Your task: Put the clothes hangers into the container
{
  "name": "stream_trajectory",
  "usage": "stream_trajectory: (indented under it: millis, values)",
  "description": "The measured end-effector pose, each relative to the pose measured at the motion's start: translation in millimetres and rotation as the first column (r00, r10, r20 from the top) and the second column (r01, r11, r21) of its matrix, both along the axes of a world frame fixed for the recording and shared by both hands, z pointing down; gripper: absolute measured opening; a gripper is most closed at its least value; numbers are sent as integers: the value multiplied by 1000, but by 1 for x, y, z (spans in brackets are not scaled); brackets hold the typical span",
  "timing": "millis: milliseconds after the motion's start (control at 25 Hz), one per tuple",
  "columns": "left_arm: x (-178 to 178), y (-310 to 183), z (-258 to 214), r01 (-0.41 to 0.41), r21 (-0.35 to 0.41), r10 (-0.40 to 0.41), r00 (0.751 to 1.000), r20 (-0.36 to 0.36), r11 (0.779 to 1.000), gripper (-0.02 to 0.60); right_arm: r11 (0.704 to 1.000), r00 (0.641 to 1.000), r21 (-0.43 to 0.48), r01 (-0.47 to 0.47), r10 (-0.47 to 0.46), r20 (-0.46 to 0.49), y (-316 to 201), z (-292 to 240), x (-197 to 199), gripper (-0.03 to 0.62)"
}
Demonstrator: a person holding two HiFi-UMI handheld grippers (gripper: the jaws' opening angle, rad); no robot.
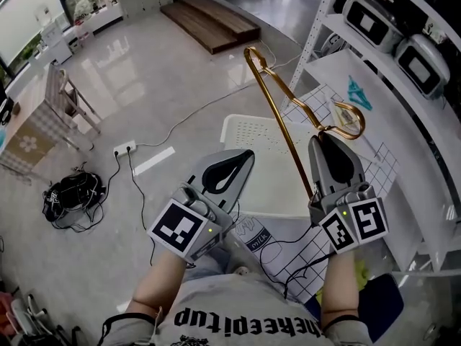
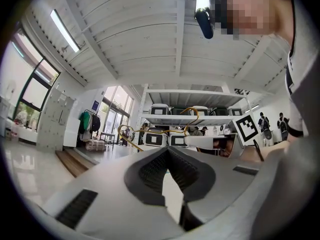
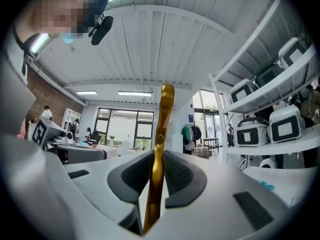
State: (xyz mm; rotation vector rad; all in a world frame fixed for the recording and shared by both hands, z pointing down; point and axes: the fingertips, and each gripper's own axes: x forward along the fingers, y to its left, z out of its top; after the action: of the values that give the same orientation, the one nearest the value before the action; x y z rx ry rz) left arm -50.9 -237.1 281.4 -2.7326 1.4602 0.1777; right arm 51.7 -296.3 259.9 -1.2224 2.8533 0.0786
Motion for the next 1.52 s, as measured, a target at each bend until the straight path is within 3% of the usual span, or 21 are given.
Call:
stream_trajectory:
  millis: [880, 1520]
  values:
    - [-19, -23, 25, 31, -72, -32, 999, -15, 997, 20, 979, 993, -180, 96, -106, -46, -32, 80, -31, 67]
    - [-16, -22, 25, 23, -73, -24, 1000, -13, 997, 21, 977, 990, -204, 70, -92, -103, -34, 85, -25, 130]
